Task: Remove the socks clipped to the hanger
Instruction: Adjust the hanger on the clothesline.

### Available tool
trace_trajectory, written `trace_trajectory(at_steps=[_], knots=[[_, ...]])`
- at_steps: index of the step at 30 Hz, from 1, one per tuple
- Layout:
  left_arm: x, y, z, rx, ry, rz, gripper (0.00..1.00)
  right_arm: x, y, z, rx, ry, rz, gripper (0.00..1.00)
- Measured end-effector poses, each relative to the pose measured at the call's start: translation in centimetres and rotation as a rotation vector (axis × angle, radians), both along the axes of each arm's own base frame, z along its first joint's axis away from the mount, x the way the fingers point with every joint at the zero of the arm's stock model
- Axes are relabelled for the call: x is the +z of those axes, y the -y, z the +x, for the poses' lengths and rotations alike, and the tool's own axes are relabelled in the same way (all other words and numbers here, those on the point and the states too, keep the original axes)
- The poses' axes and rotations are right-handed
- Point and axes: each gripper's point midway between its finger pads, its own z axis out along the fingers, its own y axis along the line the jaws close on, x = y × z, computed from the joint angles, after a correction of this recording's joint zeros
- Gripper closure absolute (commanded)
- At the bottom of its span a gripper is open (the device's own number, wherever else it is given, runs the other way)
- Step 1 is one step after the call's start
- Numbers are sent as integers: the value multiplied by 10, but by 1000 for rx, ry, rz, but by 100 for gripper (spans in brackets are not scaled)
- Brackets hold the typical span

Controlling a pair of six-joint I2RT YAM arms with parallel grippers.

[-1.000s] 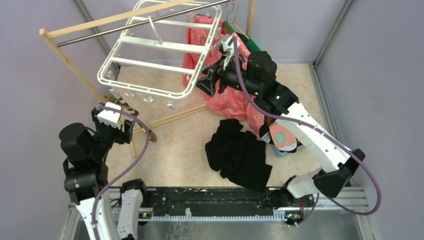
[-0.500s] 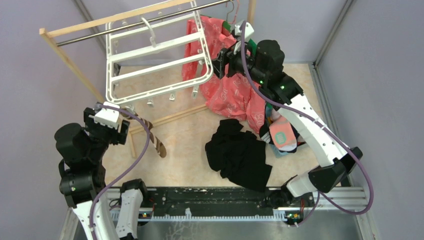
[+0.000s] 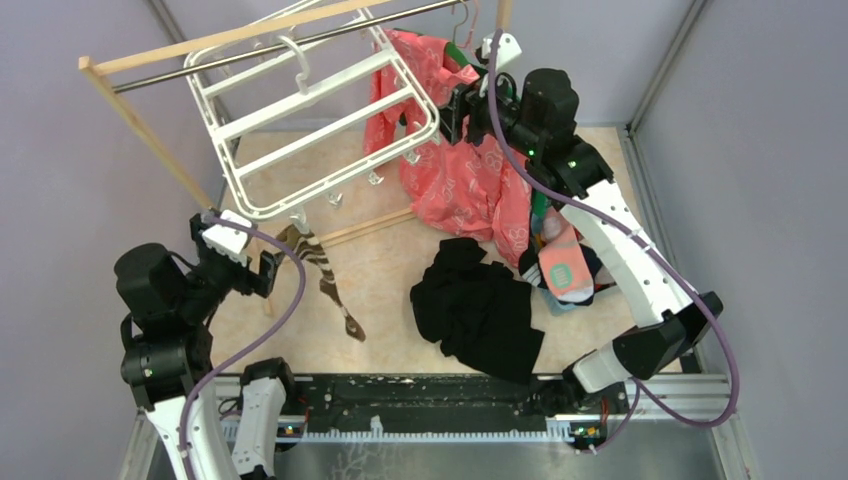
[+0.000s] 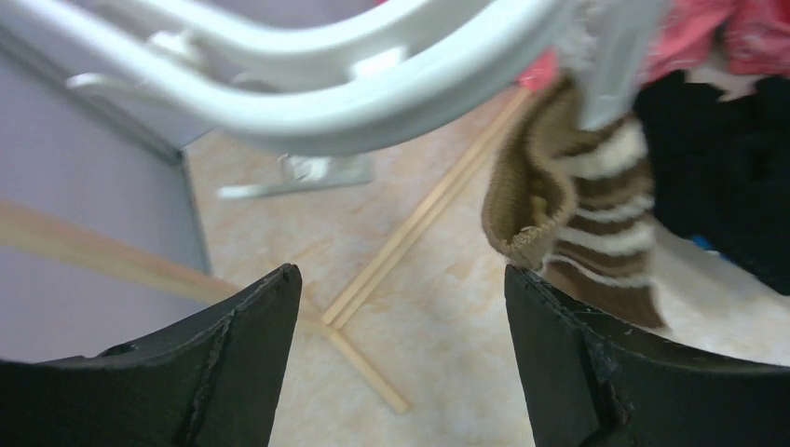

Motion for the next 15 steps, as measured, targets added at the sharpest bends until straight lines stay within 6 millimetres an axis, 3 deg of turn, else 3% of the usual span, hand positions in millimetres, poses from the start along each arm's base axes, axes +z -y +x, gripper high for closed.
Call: trace_trajectory(at_steps=[7, 11, 15], knots=[[-13, 50, 4, -279, -41, -189, 19, -12, -1, -6, 32, -13, -37, 40], [-21, 62, 15, -363, -68, -265, 22, -25, 0, -15, 55, -32, -64, 39], [-27, 64, 27, -398, -43, -283, 33, -32, 2, -25, 80, -45, -77, 39]])
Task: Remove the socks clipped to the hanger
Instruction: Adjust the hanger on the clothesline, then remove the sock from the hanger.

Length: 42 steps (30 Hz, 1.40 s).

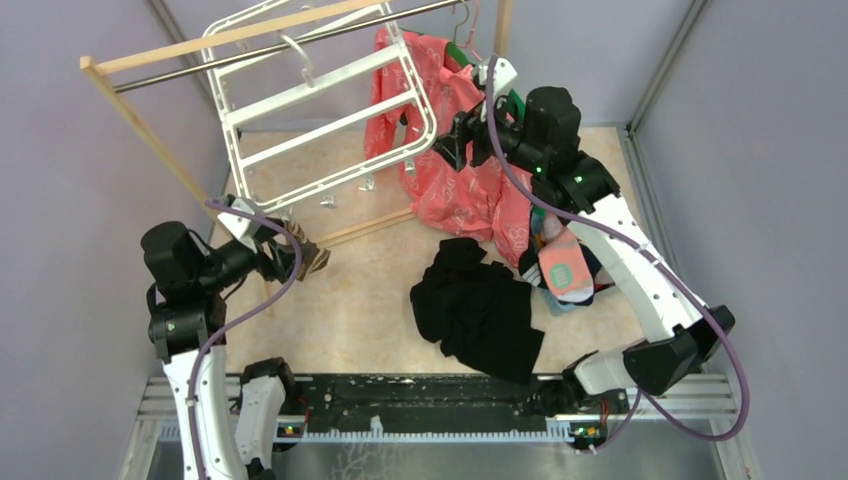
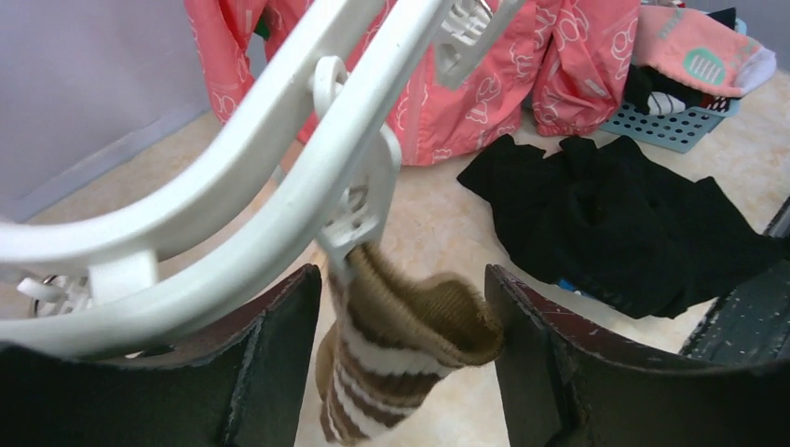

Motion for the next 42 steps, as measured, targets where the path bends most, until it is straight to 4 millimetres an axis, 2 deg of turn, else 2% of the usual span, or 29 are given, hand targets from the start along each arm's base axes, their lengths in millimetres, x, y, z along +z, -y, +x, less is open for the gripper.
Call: trace_trajectory(at_steps=[7, 11, 17, 21, 23, 26, 30, 38, 42], knots=[[4, 2, 6, -26, 45, -11, 59, -13, 1, -25, 76, -25, -6, 36], [4, 6, 2, -50, 58, -16, 67, -26, 4, -46, 132, -28, -19, 35], [9, 17, -11, -118, 56, -48, 88, -22, 5, -81, 248, 24, 0, 32], [16, 28, -23, -193, 33, -107, 88, -21, 2, -107, 355, 49, 49, 30], [21, 34, -29, -233, 17, -145, 88, -30, -3, -118, 413, 26, 100, 30], [28, 40, -38, -277, -9, -192, 87, -52, -14, -123, 473, -54, 174, 30], [37, 45, -47, -307, -37, -240, 87, -78, -39, -127, 540, -149, 216, 29], [52, 49, -55, -310, -54, -306, 88, -82, -97, -164, 727, -128, 256, 28], [57, 50, -55, -304, -58, -336, 87, -99, -120, -171, 764, -157, 249, 28]])
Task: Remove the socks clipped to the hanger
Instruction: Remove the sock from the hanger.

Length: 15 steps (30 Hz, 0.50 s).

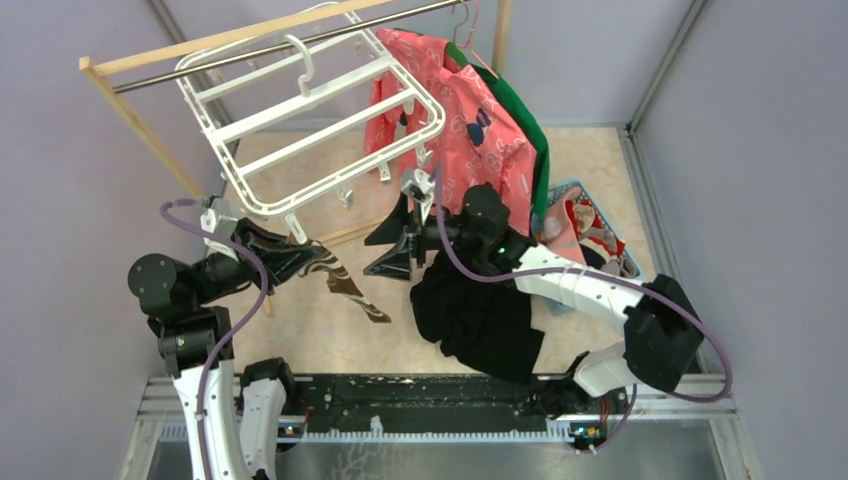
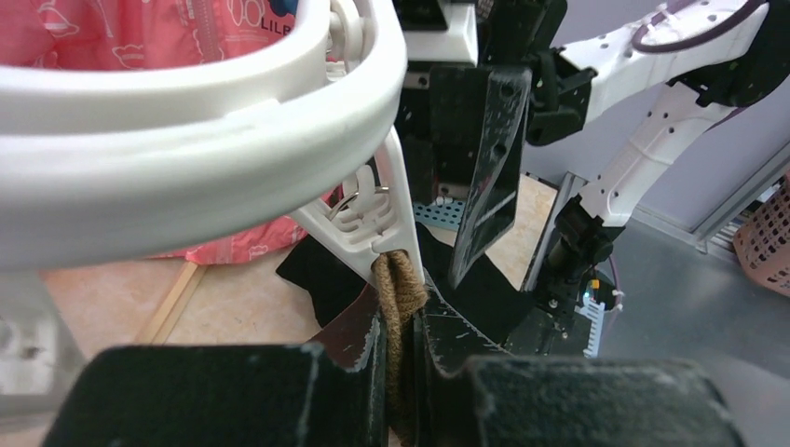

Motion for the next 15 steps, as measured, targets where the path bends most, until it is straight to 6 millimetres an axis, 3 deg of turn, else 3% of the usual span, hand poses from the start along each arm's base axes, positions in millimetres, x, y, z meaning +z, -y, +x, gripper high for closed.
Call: trace_trajectory(at_steps=[9, 11, 15], knots=[[2, 1, -1, 16, -40, -65, 87, -25, -43, -20, 73, -31, -49, 32], [1, 1, -1, 19, -52, -79, 88, -29, -50, -23, 82, -30, -60, 40], [-2, 1, -1, 28, -73, -111, 88, -33, -59, -27, 93, -27, -84, 66]])
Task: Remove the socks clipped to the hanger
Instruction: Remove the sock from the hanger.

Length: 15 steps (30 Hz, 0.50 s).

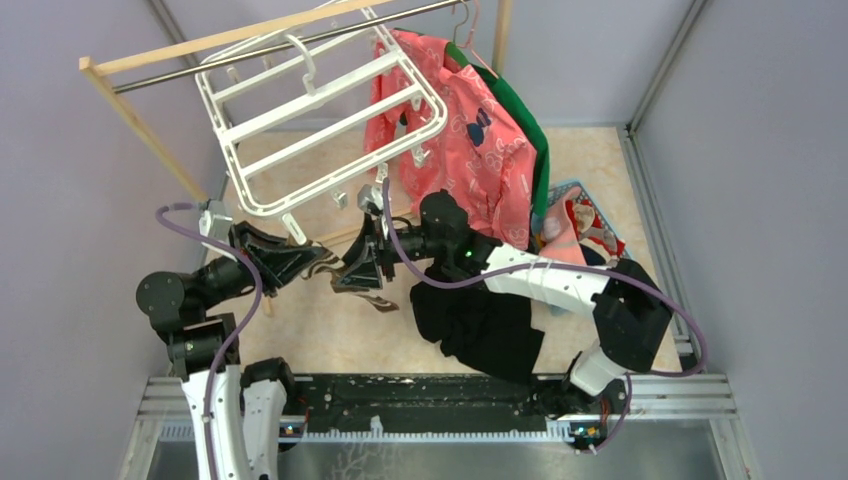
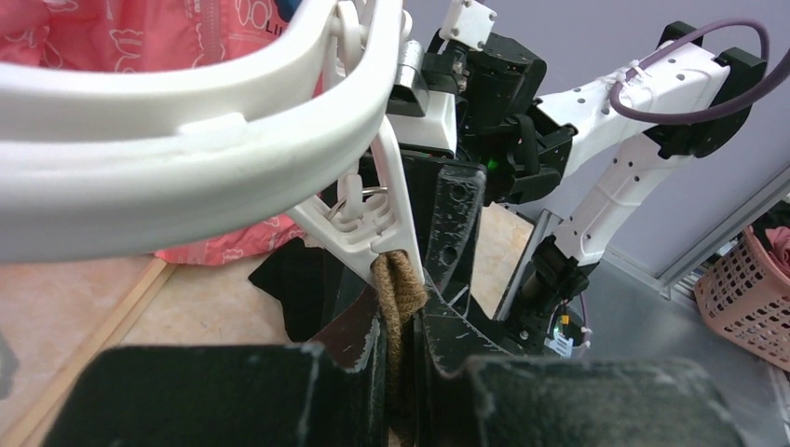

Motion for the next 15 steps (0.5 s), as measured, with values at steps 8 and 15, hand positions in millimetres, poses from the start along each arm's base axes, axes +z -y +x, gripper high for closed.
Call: trace_trajectory(at_steps=[8, 15], knots=[[4, -1, 1, 29, -21, -50, 54, -2, -3, 6, -20, 13, -24, 100], [10, -5, 8, 79, -34, -92, 26, -5, -2, 7, -30, 5, -37, 100]])
